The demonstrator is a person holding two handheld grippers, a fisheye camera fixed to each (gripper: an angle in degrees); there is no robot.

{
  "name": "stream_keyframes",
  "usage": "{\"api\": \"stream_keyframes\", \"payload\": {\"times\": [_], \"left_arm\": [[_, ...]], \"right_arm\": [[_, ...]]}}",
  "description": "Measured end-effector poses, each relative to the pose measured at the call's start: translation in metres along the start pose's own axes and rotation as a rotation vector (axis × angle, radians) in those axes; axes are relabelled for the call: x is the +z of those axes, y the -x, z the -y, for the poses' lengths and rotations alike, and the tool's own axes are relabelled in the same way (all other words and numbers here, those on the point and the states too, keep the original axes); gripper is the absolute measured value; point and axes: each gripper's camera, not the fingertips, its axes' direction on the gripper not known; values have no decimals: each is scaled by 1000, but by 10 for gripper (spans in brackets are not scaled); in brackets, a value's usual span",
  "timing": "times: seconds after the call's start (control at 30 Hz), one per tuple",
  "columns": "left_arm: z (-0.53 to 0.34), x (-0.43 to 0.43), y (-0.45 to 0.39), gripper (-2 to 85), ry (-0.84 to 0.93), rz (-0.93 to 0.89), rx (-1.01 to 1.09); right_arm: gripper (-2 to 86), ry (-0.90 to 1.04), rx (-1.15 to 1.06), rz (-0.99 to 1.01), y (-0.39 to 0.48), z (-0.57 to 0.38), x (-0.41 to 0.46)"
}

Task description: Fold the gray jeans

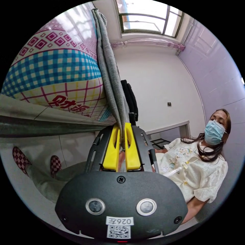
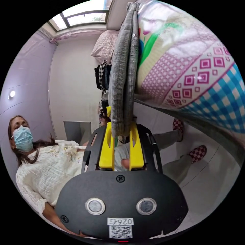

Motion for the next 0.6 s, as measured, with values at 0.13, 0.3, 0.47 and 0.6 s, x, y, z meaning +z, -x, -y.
{"api": "stream_keyframes", "payload": {"times": [0.13,0.3,0.47,0.6], "left_arm": [[4,0,-5,2,-22,-64,-12],[11,-3,-23,0,-34,-104,-9],[19,-6,-43,1,-27,-104,1],[21,-8,-53,0,-40,-118,-15]], "right_arm": [[130,-40,-24,-5,-3,-17,6],[175,-145,-28,67,-14,-31,3],[198,-263,-33,152,-35,-40,8],[147,-258,-83,148,-32,-36,17]]}}
